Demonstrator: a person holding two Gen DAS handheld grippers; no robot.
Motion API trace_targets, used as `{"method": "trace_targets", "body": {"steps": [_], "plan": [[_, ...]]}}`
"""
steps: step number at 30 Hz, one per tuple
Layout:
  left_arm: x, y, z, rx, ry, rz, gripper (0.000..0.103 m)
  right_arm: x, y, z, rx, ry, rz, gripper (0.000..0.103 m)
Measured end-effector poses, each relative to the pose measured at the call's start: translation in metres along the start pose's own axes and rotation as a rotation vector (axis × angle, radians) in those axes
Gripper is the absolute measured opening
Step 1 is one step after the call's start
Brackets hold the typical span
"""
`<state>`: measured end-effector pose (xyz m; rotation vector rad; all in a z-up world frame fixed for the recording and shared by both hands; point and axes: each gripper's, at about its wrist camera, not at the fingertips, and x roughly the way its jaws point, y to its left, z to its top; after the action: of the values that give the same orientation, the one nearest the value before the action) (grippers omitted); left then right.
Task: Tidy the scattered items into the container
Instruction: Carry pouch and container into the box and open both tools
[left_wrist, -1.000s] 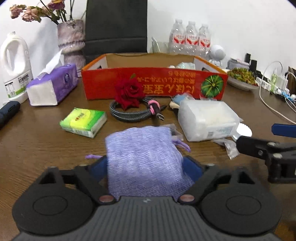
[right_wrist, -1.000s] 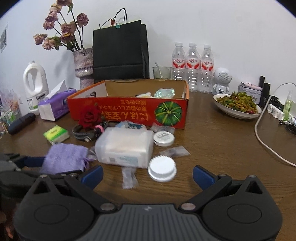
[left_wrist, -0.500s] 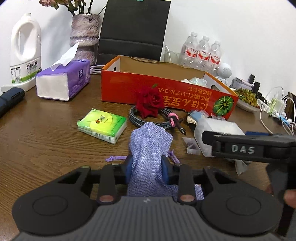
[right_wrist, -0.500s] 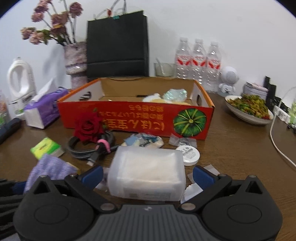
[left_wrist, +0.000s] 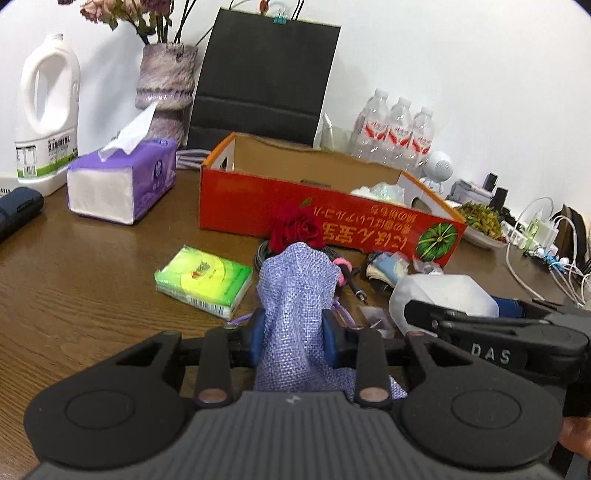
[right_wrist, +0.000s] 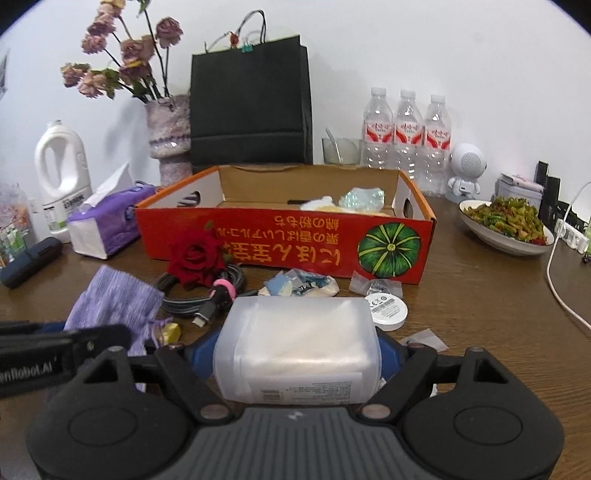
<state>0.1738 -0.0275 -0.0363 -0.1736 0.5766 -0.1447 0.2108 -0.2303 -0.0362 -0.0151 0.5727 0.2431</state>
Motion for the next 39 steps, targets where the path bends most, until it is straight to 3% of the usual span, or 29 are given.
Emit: {"method": "trace_targets", "body": {"steps": [6, 12, 18, 23, 28, 39], "plan": [[-0.022, -0.006, 0.01, 0.026, -0.081, -0.036, 0.032, -0.024, -0.005, 0.004, 0.003, -0.059, 0.027, 0.082], [-0.028, -0.012, 0.037, 0.047, -0.172, -0.056, 0.032, -0.037, -0.008, 0.027, 0.002, -0.14, 0.043, 0.082], [-0.011, -0.011, 0.084, 0.024, -0.241, -0.101, 0.033, -0.025, -0.013, 0.07, -0.001, -0.202, 0.056, 0.082], [0.022, -0.01, 0.123, 0.029, -0.286, -0.095, 0.033, 0.003, -0.017, 0.109, 0.002, -0.244, 0.049, 0.082], [0.073, -0.005, 0.142, -0.009, -0.266, -0.085, 0.032, 0.053, -0.023, 0.132, 0.044, -0.237, 0.04, 0.082], [0.174, 0.01, 0.156, 0.013, -0.144, 0.001, 0.033, 0.151, -0.036, 0.148, 0.023, -0.109, 0.018, 0.082]]}}
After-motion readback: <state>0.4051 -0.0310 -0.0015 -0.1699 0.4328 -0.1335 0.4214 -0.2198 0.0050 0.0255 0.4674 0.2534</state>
